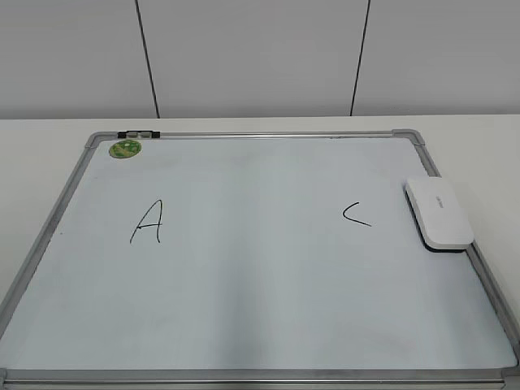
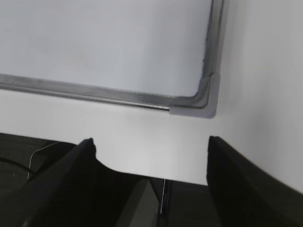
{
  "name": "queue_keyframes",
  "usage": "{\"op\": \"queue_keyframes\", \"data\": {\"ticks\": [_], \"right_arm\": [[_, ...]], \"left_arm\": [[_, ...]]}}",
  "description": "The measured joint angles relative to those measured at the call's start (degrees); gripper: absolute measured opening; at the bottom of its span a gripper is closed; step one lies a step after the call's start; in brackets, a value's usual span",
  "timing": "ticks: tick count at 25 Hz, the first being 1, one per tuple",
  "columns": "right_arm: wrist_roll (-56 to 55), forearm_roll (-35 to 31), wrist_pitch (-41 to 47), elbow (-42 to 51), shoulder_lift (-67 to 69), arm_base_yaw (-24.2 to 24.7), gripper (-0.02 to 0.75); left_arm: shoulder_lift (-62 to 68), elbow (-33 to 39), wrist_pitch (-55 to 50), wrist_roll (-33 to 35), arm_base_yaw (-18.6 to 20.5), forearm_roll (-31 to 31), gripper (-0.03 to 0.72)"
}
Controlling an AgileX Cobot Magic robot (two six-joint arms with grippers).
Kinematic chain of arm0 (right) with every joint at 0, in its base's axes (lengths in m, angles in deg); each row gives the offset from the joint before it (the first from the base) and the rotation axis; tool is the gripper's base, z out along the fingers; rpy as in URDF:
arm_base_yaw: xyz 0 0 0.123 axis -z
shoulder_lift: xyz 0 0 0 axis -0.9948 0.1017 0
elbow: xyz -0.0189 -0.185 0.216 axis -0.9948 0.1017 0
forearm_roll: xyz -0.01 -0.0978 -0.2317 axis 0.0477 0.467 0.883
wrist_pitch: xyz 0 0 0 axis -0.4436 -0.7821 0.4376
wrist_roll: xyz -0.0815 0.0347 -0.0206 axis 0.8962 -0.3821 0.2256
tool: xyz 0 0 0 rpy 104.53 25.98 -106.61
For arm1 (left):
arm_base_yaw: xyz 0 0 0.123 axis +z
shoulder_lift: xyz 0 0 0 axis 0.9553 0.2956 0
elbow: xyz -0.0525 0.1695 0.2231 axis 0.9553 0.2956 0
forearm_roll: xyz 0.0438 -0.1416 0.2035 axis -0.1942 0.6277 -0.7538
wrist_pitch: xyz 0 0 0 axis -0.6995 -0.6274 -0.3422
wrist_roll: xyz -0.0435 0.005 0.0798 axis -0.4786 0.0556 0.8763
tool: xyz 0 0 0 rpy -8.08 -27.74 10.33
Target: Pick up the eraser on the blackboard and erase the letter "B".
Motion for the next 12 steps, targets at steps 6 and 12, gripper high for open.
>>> {"op": "queue_keyframes", "data": {"ticks": [6,12], "right_arm": [[0.0,-0.27,2.98,2.94,-19.8,-0.09,0.537],[0.0,0.38,6.21,2.83,-33.87,-0.09,0.536]], "left_arm": [[-12.4,1.54,-5.45,0.0,-0.08,-0.06,0.452],[-18.88,1.76,-5.96,0.0,-0.08,-0.09,0.452]]}}
